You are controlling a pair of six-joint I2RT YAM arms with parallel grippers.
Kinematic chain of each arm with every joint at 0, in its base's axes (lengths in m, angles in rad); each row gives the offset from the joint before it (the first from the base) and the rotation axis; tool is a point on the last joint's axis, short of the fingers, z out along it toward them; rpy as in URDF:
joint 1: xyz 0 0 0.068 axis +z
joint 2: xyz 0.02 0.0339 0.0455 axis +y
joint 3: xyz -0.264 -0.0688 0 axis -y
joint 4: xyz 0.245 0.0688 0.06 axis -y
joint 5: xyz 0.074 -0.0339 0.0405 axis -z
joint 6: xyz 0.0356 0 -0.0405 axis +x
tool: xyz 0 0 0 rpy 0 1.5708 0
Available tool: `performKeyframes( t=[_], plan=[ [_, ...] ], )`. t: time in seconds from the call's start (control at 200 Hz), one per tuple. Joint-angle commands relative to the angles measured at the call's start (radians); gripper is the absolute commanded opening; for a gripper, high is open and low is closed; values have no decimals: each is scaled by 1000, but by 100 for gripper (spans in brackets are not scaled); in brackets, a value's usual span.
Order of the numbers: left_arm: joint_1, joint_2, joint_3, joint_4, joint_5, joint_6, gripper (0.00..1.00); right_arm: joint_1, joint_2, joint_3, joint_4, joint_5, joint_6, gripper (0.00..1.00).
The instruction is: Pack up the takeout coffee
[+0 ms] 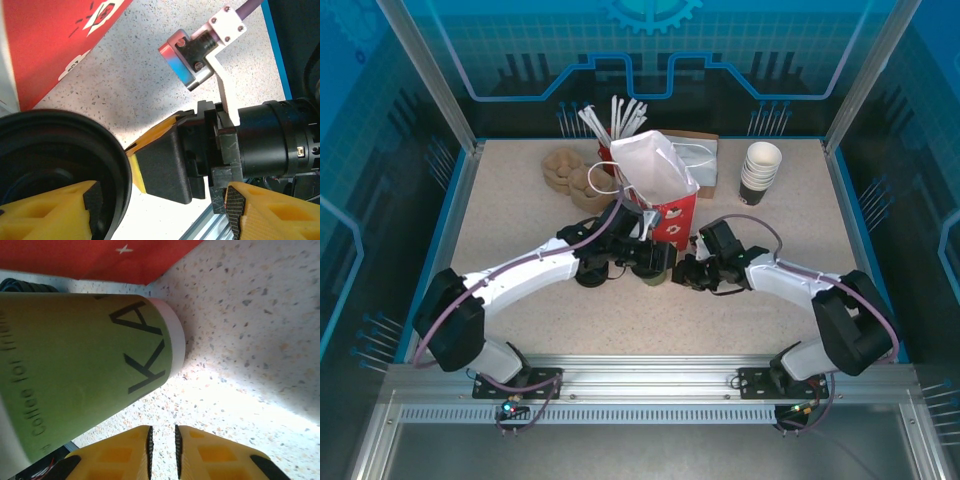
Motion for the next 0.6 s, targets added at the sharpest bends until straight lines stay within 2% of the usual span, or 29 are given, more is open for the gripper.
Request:
performKeyframes(
  t=[0.0, 0.255, 0.595],
  plan=[
    [-6, 15, 39, -16, 15, 27, 68, -25, -15, -8, -38, -19, -31, 23],
    [-6, 0, 54, -36, 24, 29, 67, -47, 50, 55, -40, -15, -43, 24],
    [-6, -191, -19, -138, -26, 46, 67, -48, 109, 107, -32, 29, -33, 24]
  ],
)
